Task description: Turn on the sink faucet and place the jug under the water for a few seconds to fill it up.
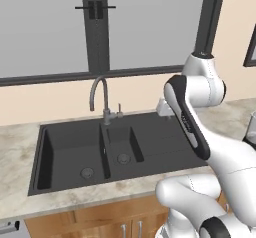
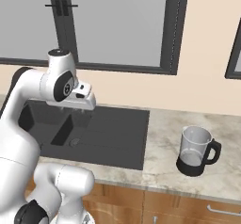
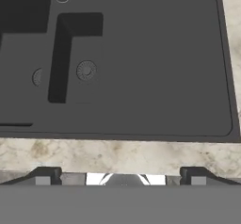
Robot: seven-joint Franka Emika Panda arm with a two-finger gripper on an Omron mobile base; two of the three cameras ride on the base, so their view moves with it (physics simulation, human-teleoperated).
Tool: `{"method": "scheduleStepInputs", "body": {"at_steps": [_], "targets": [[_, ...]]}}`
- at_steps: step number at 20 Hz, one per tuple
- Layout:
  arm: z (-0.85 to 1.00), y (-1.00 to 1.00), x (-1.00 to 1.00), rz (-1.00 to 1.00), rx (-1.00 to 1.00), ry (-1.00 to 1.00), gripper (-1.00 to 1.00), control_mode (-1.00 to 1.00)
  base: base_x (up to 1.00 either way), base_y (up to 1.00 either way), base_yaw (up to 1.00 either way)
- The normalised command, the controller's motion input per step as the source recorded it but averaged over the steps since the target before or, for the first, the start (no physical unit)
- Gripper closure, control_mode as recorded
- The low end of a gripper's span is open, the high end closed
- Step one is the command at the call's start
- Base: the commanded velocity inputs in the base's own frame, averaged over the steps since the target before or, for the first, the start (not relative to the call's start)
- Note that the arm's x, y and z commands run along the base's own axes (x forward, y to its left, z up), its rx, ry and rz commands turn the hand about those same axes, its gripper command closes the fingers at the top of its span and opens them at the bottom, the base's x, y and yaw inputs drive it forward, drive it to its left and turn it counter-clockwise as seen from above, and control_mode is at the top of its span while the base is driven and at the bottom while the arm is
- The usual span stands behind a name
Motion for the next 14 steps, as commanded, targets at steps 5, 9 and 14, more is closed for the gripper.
{"method": "scheduleStepInputs", "body": {"at_steps": [5,9,14], "targets": [[0.0,0.0,0.18,0.0,0.0,0.0,-1.0,-1.0,0.0,0.0,0.0],[-0.02,0.0,0.1,0.0,0.0,0.0,-1.0,-1.0,0.0,0.0,0.0],[-0.15,0.0,0.01,0.07,0.07,-0.2,-1.0,-1.0,0.0,0.0,0.0]]}}
